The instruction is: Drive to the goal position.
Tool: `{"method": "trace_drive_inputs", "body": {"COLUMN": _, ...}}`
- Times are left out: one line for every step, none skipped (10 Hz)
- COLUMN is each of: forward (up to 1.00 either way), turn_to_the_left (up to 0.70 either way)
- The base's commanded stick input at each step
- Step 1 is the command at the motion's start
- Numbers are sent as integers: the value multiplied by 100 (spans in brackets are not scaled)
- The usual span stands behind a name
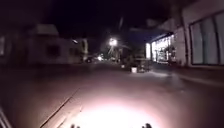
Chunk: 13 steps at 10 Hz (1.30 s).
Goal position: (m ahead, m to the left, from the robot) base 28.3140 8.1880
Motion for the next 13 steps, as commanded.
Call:
{"method": "trace_drive_inputs", "body": {"forward": 85, "turn_to_the_left": 0}}
{"method": "trace_drive_inputs", "body": {"forward": 85, "turn_to_the_left": 0}}
{"method": "trace_drive_inputs", "body": {"forward": 85, "turn_to_the_left": 0}}
{"method": "trace_drive_inputs", "body": {"forward": 85, "turn_to_the_left": 0}}
{"method": "trace_drive_inputs", "body": {"forward": 85, "turn_to_the_left": 0}}
{"method": "trace_drive_inputs", "body": {"forward": 85, "turn_to_the_left": 0}}
{"method": "trace_drive_inputs", "body": {"forward": 85, "turn_to_the_left": 0}}
{"method": "trace_drive_inputs", "body": {"forward": 85, "turn_to_the_left": 0}}
{"method": "trace_drive_inputs", "body": {"forward": 85, "turn_to_the_left": 0}}
{"method": "trace_drive_inputs", "body": {"forward": 85, "turn_to_the_left": 0}}
{"method": "trace_drive_inputs", "body": {"forward": 85, "turn_to_the_left": 0}}
{"method": "trace_drive_inputs", "body": {"forward": 85, "turn_to_the_left": 0}}
{"method": "trace_drive_inputs", "body": {"forward": 85, "turn_to_the_left": 0}}
